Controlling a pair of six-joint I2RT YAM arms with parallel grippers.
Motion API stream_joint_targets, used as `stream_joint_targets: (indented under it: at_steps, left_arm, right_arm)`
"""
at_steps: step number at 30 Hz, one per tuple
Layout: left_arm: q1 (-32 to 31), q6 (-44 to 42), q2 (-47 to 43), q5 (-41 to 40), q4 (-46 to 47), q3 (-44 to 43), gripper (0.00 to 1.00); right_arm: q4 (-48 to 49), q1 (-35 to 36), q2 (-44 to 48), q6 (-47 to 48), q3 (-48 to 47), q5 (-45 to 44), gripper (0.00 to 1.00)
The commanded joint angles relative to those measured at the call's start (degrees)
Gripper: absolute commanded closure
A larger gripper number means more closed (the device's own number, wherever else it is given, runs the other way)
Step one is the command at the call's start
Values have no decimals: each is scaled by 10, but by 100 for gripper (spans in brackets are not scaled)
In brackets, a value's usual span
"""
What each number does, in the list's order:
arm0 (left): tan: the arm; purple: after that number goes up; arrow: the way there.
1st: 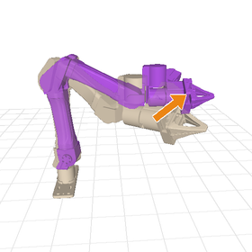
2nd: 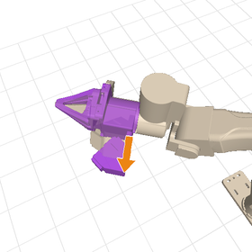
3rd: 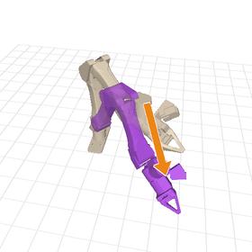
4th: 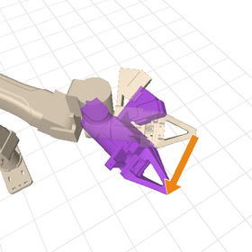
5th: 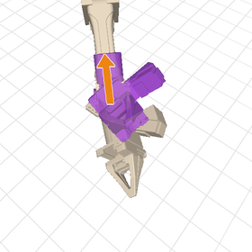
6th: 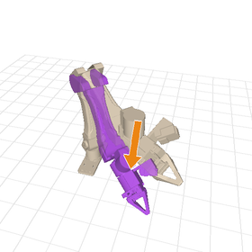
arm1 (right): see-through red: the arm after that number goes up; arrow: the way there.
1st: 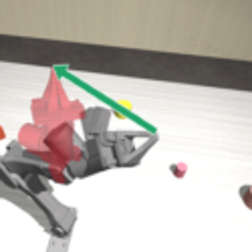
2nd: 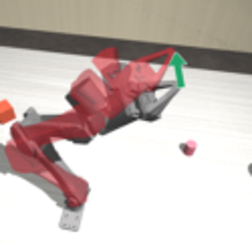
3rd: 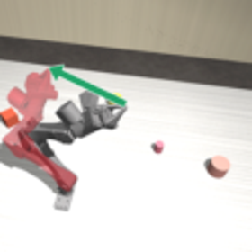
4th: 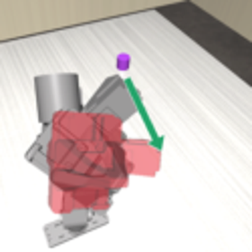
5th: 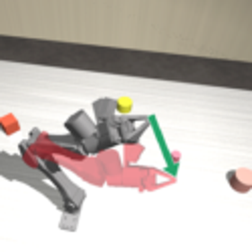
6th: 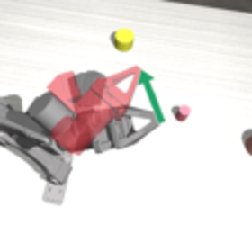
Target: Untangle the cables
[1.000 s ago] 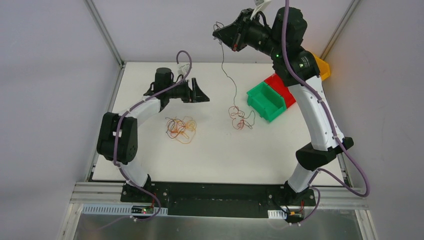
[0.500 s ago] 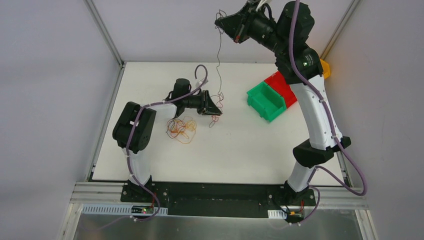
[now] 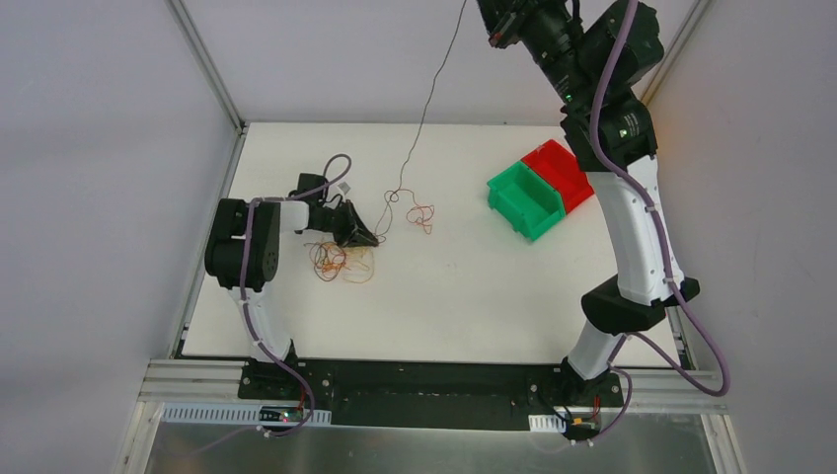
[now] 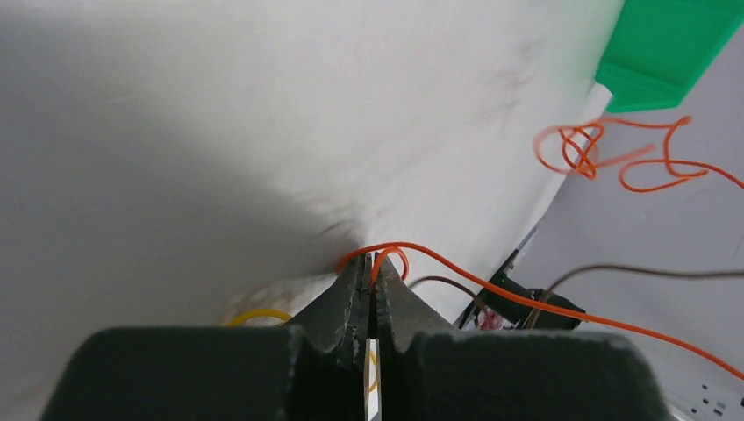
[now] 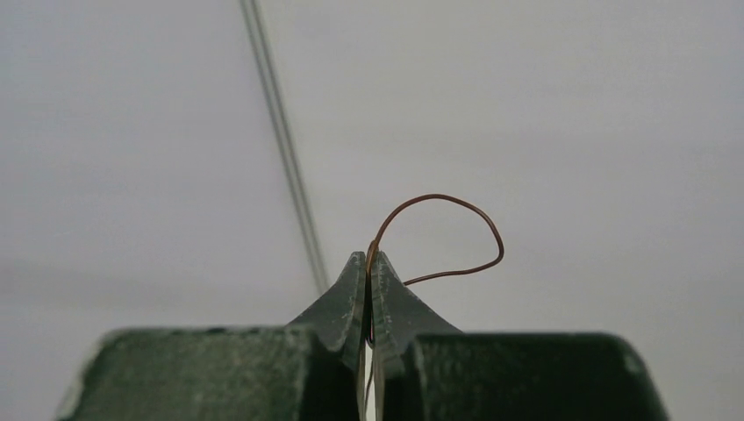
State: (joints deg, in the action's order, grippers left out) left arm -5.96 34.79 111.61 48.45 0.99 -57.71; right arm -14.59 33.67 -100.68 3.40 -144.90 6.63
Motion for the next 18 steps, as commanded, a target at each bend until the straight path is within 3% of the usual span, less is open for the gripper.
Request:
stream_joint_targets:
  at_steps: [1,6,18]
  left_arm:
    - [46,-74,-39,-58,-113,-9,100]
    - [88,-109,-52,-80,-170,-21,100]
    - [129,-132,-74,-104,-196,-42,100]
  right_arm:
    - [104,-10,47,118,-15,-121,100]
    - [142,-25,59,180,-24,-138,100]
    - [119,-35,82,208,10,-110,100]
